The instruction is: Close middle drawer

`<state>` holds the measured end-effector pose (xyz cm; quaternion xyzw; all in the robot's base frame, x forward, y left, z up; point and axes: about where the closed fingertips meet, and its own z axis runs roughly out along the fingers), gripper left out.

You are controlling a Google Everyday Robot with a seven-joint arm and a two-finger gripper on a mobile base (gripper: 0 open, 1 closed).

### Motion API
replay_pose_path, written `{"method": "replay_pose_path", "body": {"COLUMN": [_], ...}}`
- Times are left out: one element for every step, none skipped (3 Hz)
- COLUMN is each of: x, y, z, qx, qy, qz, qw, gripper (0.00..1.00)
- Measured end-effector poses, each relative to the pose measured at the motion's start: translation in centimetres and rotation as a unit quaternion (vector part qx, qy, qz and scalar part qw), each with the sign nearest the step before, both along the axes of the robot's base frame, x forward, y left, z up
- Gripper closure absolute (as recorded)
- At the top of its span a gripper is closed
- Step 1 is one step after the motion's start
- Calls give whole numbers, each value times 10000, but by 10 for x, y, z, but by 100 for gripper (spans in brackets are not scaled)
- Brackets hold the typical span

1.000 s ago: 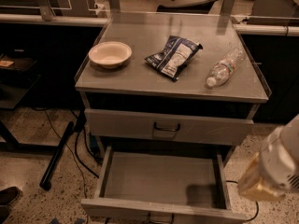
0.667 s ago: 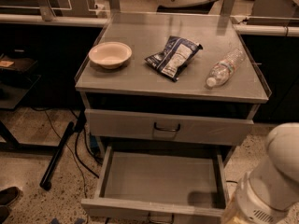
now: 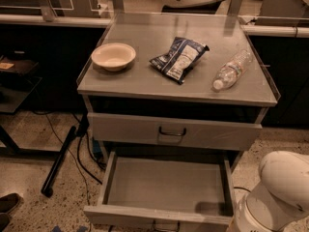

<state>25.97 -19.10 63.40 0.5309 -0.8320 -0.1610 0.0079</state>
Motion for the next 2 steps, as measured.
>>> {"method": "replay_pose_path", "body": {"x": [-13, -4], "y": [5, 8], "z": [-43, -118], "qx": [164, 238], "qy": [205, 316], "qz": [-120, -325], "qw": [9996, 9987], "gripper": [100, 100]}}
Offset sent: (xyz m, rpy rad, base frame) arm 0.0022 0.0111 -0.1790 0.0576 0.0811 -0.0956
